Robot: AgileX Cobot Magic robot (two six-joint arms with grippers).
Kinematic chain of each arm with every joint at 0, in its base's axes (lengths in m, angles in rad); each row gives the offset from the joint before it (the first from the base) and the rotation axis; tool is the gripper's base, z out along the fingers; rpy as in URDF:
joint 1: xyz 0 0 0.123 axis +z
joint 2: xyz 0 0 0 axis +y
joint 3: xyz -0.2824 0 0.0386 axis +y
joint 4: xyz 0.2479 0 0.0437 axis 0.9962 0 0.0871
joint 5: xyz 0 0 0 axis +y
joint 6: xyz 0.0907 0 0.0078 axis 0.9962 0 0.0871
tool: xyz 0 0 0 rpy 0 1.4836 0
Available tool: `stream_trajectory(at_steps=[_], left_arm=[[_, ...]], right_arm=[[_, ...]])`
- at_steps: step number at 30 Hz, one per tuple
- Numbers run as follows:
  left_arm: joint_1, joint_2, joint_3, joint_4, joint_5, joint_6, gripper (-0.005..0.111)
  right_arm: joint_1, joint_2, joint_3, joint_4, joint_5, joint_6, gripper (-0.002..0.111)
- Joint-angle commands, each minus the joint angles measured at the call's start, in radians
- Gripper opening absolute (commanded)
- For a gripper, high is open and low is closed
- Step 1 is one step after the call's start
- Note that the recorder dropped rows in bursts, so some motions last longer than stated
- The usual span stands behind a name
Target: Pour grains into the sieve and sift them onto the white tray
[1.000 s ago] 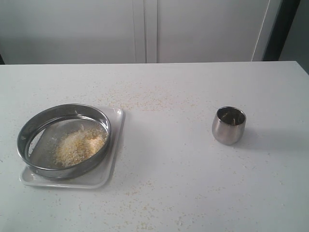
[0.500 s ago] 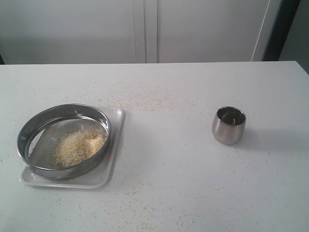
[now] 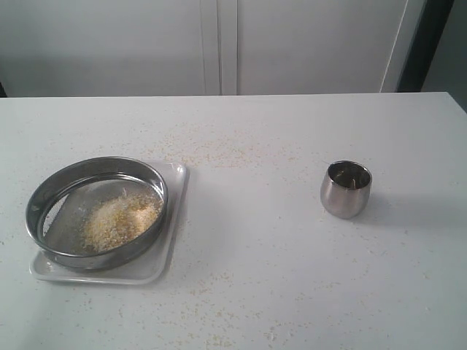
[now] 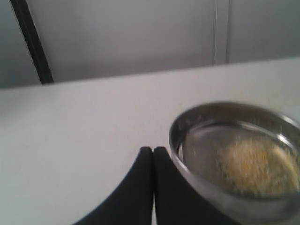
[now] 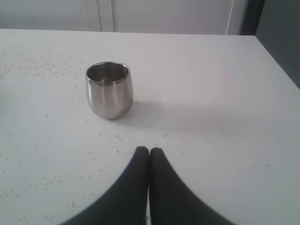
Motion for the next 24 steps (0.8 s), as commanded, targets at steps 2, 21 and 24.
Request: stream_trajectory(at_steps=[2,21,24], left_arm=[[0.001,-0.005,0.002,-0.005,-0.183,-0.002,0.0],[0.001,-0.005,0.0,-0.02,-0.207,-0.002,0.0],[0.001,-0.005,-0.06,-0.022,-0.087,0.001,0.0]], right_arm=[[-0.008,-0.005,0.005,0.0,-0.016,-0.006,0.0],[-0.008,-0.005,0.005,0.0,-0.016,-0.006,0.0],[-0.008,-0.005,0.005,0.0,-0.016,-0.006,0.0]])
